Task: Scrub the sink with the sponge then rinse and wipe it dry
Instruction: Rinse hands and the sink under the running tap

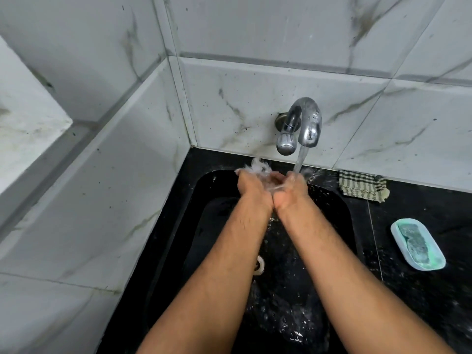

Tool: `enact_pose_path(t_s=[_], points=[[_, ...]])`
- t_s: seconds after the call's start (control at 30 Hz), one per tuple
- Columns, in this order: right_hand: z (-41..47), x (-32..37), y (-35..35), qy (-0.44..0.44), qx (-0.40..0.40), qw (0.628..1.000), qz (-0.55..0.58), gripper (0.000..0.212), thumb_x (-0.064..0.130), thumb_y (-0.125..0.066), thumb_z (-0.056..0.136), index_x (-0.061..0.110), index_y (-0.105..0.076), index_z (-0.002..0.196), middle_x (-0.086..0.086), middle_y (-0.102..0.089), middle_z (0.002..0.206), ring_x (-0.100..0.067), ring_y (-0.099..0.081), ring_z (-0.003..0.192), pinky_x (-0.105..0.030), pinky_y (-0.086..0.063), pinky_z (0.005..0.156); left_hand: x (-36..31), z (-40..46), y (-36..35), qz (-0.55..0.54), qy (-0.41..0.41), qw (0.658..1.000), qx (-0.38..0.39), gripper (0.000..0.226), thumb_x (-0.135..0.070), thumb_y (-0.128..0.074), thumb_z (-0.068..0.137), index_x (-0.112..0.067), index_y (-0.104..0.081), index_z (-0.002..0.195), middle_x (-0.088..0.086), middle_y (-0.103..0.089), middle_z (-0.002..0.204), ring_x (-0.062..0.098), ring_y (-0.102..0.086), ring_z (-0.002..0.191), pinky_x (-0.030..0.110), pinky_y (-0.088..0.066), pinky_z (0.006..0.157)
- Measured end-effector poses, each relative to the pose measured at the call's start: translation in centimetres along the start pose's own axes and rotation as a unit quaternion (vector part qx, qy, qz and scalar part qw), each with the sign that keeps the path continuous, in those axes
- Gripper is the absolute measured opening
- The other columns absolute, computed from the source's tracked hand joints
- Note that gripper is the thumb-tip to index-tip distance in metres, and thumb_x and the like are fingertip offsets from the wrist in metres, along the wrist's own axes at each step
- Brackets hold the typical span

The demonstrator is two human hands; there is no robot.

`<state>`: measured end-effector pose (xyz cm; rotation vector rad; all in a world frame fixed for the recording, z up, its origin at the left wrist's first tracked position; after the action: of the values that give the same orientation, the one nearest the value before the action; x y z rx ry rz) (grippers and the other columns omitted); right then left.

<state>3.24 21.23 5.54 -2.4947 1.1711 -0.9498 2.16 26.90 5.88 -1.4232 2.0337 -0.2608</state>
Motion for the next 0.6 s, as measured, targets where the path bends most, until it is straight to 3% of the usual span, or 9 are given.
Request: enact_pose_path(t_s=[0.07,0.1,0.13,0.2,0.27,0.33,0.4,0.5,0.6], points=[[0.9,-0.1,0.6,0.004,-0.024,1.0,-0.017,0.028,0.012,-0.034,0.1,0.007,-0.045,0.075,-0.008,-0.044,0.066,-0.02,-0.046,0.051,-0.026,-0.045,0.048,0.5,0.0,0.6,0.001,-0.003,1.0,-0.011,0.056,-0.044,-0.023,0.107,-0.004,-0.056,0.128,0.027,-0.063,0.123,0.034,-0.067,0.108,0.04,-0.053,0.091],[1.2,-0.3,1.5,0.001,-0.025,1.0,-0.018,0.03,0.011,-0.033,0.1,0.007,-0.044,0.073,-0.009,-0.045,0.064,-0.02,-0.046,0.049,-0.023,-0.043,0.043,1.0,0.2,1.2,0.02,-0.009,1.0,-0.019,0.059,-0.043,-0.021,0.107,-0.005,-0.044,0.145,0.024,-0.048,0.146,0.035,-0.052,0.132,0.041,-0.046,0.103],[1.5,-0.8,2.4,-0.005,-0.032,0.999,-0.023,0.032,0.01,-0.032,0.1,0.006,-0.043,0.07,-0.01,-0.045,0.06,-0.021,-0.045,0.046,-0.02,-0.042,0.039,1.7,0.0,1.8,0.025,-0.007,0.999,-0.021,0.06,-0.042,-0.019,0.107,-0.003,-0.036,0.15,0.022,-0.04,0.154,0.036,-0.042,0.14,0.038,-0.044,0.105],[1.8,-2.0,4.8,-0.023,-0.03,0.999,-0.023,0.038,0.016,-0.03,0.102,0.005,-0.042,0.069,-0.013,-0.044,0.061,-0.024,-0.044,0.049,-0.022,-0.042,0.039,3.5,0.1,3.4,0.006,0.008,0.999,-0.037,0.059,-0.041,-0.021,0.109,0.002,-0.046,0.14,0.026,-0.055,0.136,0.042,-0.053,0.125,0.034,-0.049,0.084],[1.8,-3.2,6.9,-0.038,-0.036,0.998,-0.019,0.041,0.023,-0.03,0.103,0.003,-0.045,0.071,-0.016,-0.047,0.07,-0.027,-0.047,0.06,-0.034,-0.046,0.055,5.4,0.2,5.3,-0.009,0.025,0.998,-0.054,0.053,-0.041,-0.024,0.109,0.002,-0.056,0.113,0.022,-0.058,0.101,0.038,-0.061,0.093,0.035,-0.046,0.072],[1.4,-3.8,8.3,-0.057,-0.042,0.997,-0.021,0.043,0.026,-0.03,0.104,-0.001,-0.048,0.075,-0.022,-0.053,0.076,-0.033,-0.053,0.068,-0.042,-0.05,0.065,6.4,0.5,6.4,-0.003,0.035,0.998,-0.05,0.053,-0.046,-0.026,0.107,-0.003,-0.054,0.094,0.019,-0.054,0.095,0.03,-0.056,0.075,0.035,-0.046,0.065],[1.0,-4.0,8.7,-0.061,-0.031,0.998,0.007,0.042,0.025,-0.029,0.103,-0.002,-0.05,0.078,-0.024,-0.053,0.079,-0.035,-0.054,0.069,-0.039,-0.054,0.065,6.7,0.6,6.8,0.007,0.043,0.998,-0.044,0.055,-0.048,-0.026,0.106,-0.006,-0.05,0.081,0.019,-0.054,0.087,0.028,-0.053,0.069,0.034,-0.045,0.063],[0.7,-4.2,8.7,-0.053,-0.021,0.998,0.024,0.035,0.019,-0.033,0.1,-0.002,-0.055,0.083,-0.021,-0.057,0.08,-0.032,-0.058,0.07,-0.043,-0.052,0.078,6.6,0.1,6.6,0.021,0.054,0.998,-0.014,0.057,-0.048,-0.024,0.107,-0.006,-0.05,0.079,0.018,-0.054,0.079,0.029,-0.055,0.067,0.036,-0.047,0.064],[0.6,-4.6,8.8,-0.047,-0.039,0.998,-0.004,0.023,0.008,-0.039,0.094,0.003,-0.055,0.078,-0.019,-0.061,0.083,-0.03,-0.063,0.067,-0.041,-0.058,0.066,6.7,-0.2,6.9,0.03,0.042,0.999,0.002,0.057,-0.043,-0.022,0.109,-0.002,-0.056,0.092,0.021,-0.058,0.079,0.029,-0.057,0.068,0.037,-0.048,0.065]])
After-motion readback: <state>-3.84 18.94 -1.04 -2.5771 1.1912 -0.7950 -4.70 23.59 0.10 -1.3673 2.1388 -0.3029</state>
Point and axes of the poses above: each hand's wrist, its own z-axis towards the middle knuckle, its own y-axis out of the back of the hand, x = y × z, the point moved 1 cm from there along z, towards the middle knuckle
